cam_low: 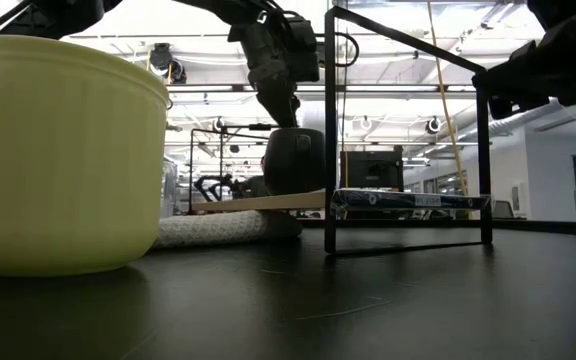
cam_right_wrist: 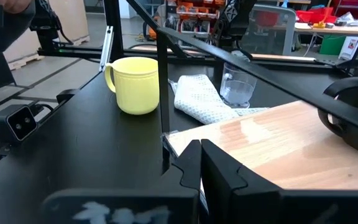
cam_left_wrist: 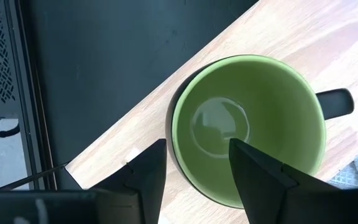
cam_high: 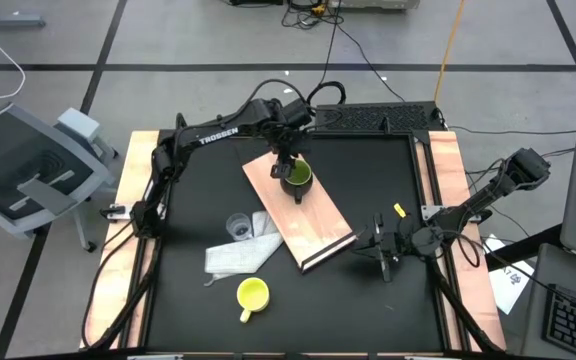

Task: Stack small to large cups/mugs on shelf
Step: Put the black mug on the shelf

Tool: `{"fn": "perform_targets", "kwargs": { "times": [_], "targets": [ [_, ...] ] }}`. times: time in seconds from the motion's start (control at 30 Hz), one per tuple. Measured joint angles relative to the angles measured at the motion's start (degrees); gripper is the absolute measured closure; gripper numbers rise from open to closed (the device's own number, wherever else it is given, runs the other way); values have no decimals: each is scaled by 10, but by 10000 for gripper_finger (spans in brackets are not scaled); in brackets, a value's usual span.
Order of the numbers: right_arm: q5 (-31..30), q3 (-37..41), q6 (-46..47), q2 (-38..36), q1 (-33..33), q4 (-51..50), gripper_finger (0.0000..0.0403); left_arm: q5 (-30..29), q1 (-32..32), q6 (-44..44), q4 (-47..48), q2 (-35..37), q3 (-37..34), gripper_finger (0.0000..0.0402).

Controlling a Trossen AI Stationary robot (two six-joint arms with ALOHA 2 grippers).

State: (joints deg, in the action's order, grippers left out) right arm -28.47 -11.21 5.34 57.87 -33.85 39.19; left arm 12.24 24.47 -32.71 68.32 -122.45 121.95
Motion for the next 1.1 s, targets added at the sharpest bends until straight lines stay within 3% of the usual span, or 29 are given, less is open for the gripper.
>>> {"fn": "perform_targets", "kwargs": {
  "times": [1.0, 1.1],
  "targets": [
    [0, 0, 0, 1, 0, 0, 403, -3, -3, 68, -13, 0, -2, 224],
    [0, 0, 0, 1, 0, 0, 403, -26, -6, 48, -24, 0, -24, 225]
  ]
}}
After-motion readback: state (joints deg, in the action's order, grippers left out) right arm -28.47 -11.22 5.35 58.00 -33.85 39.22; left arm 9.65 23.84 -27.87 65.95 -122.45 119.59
